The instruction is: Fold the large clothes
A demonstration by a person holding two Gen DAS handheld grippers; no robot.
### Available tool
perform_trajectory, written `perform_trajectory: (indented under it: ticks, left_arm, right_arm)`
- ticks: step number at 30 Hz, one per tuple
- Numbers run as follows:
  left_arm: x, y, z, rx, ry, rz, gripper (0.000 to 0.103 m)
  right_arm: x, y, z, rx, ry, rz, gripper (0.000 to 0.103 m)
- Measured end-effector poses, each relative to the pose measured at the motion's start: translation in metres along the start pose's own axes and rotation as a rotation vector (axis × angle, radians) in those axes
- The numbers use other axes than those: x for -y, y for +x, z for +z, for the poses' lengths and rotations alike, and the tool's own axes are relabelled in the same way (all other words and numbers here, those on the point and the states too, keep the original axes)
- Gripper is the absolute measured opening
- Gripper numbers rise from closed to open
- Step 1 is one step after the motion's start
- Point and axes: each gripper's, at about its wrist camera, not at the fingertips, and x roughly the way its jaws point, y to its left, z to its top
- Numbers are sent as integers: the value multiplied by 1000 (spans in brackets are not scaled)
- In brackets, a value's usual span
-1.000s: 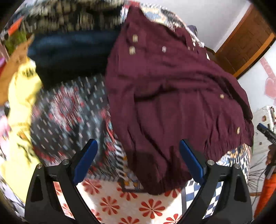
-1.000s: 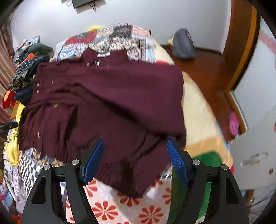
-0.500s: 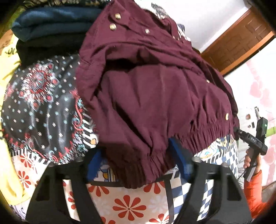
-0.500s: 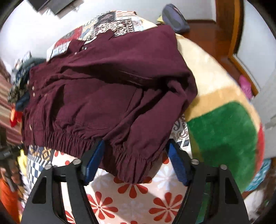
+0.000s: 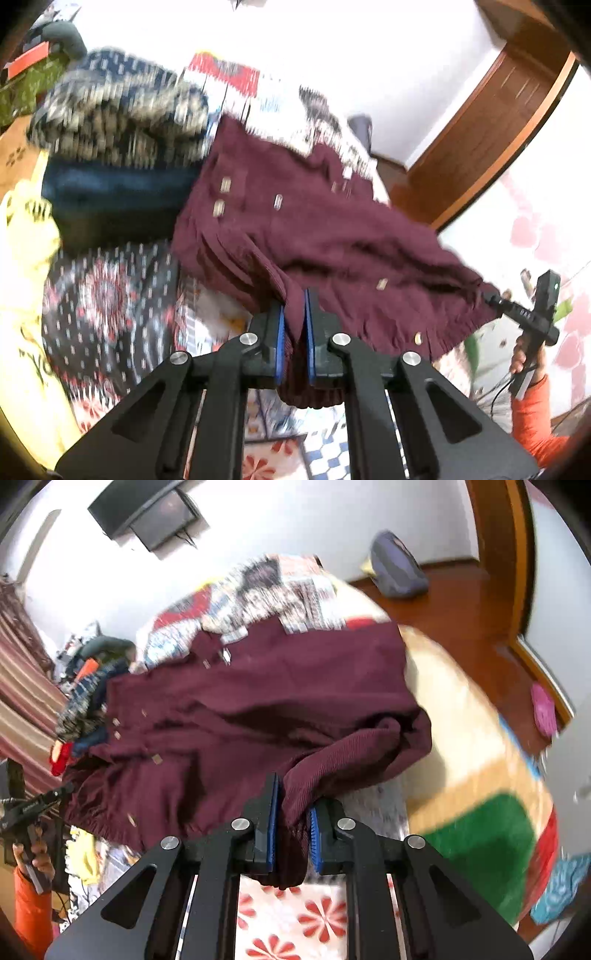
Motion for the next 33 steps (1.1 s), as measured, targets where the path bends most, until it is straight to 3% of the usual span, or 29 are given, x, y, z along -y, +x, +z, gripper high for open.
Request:
perform_trajectory:
  ticks: [8, 15, 20, 24, 27, 30, 32, 33]
  left_arm:
    - [11, 14, 95, 112, 24, 81, 7]
    - [4, 80, 171, 119, 26, 188, 6]
    - [-12, 140, 197, 66, 21, 299, 7]
    - [-16, 178, 197, 19, 47, 390, 9]
    - [-17, 195, 196, -14, 63, 415, 13]
    - [-15, 199, 194, -44, 87, 407, 29]
    - [-7, 194, 193, -47, 105, 378, 52]
    - [-2, 190, 193, -42, 114, 371, 56]
  right_arm:
    - [-7, 3, 77, 127, -28, 7, 12]
    - [9, 50, 143, 132, 1, -24, 12]
    - [21, 108, 169, 78, 36, -61, 12]
    - [30, 152, 175, 14, 41, -113, 13]
    - [32, 175, 175, -35, 34, -149, 15]
    - [33, 179, 175, -91, 47, -138, 22]
    - [32, 177, 177, -120, 58, -130, 31]
    - [31, 173, 179, -142, 65, -116, 40]
